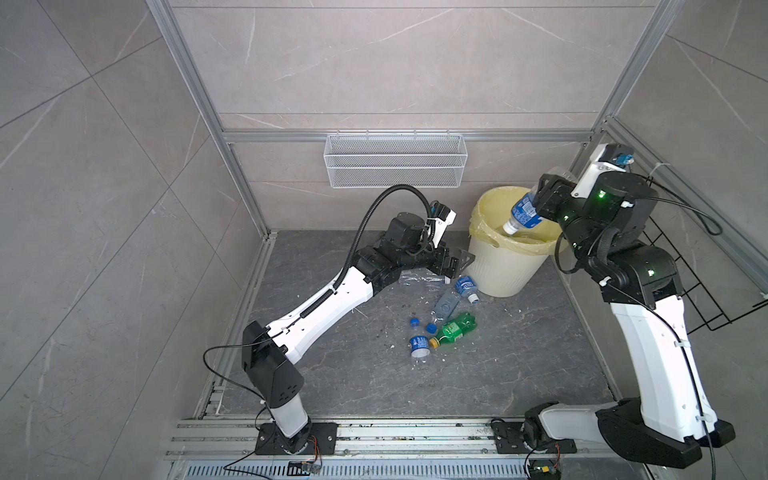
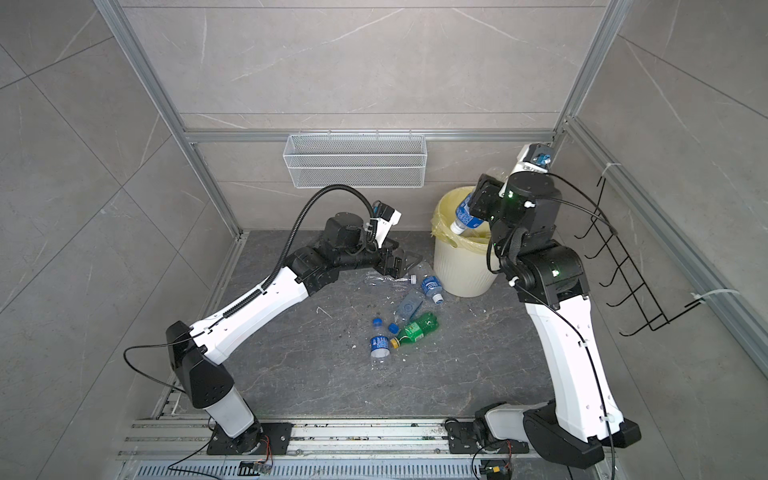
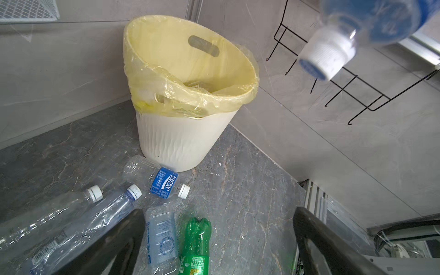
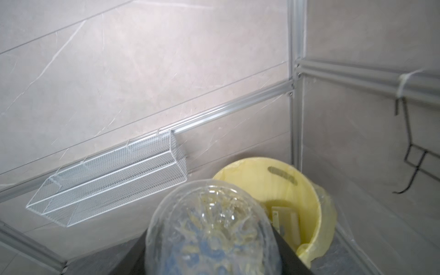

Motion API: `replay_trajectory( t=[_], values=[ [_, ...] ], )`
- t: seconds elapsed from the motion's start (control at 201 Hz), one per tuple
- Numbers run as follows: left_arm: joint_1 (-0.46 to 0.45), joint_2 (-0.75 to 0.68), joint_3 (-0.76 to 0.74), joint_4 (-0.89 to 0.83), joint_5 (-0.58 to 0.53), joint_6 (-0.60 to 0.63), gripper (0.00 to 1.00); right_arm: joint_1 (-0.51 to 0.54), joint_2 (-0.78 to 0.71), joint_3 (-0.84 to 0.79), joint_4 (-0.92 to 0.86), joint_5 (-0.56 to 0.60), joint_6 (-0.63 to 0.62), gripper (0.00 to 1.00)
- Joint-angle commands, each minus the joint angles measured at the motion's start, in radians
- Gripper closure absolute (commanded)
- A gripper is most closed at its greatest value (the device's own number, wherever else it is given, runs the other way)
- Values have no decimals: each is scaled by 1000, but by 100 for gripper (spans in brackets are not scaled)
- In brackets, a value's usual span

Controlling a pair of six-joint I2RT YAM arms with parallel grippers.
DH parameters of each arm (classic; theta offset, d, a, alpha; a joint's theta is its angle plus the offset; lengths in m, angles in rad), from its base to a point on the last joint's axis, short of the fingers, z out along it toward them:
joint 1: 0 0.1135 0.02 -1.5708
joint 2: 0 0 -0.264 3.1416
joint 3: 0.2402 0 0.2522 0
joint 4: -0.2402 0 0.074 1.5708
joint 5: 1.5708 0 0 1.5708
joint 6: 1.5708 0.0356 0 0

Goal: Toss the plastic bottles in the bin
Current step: 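Carry the Pocari Sweat bottle over the bin with the right gripper and release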

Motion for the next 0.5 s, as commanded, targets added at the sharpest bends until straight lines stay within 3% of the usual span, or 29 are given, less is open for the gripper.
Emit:
replay_trajectory(
  t=[0.0, 0.154, 0.304, 0.413, 0.493],
  values=[
    [-4, 40, 75, -26, -12, 77, 0, -40, 55, 43, 51, 81, -104, 60],
    [-4, 82, 102, -37, -23, 95, 0, -175, 277, 178, -69, 2, -27, 57],
    [-3, 95, 98, -47, -40, 102, 0, -228, 519, 451, -303, -72, 29, 15],
    [-2, 99, 91, -51, -53, 99, 0, -228, 504, 441, -291, -122, 28, 1],
    [-2, 101, 86, -49, -62, 99, 0, -227, 436, 353, -231, -142, 22, 0]
  ],
)
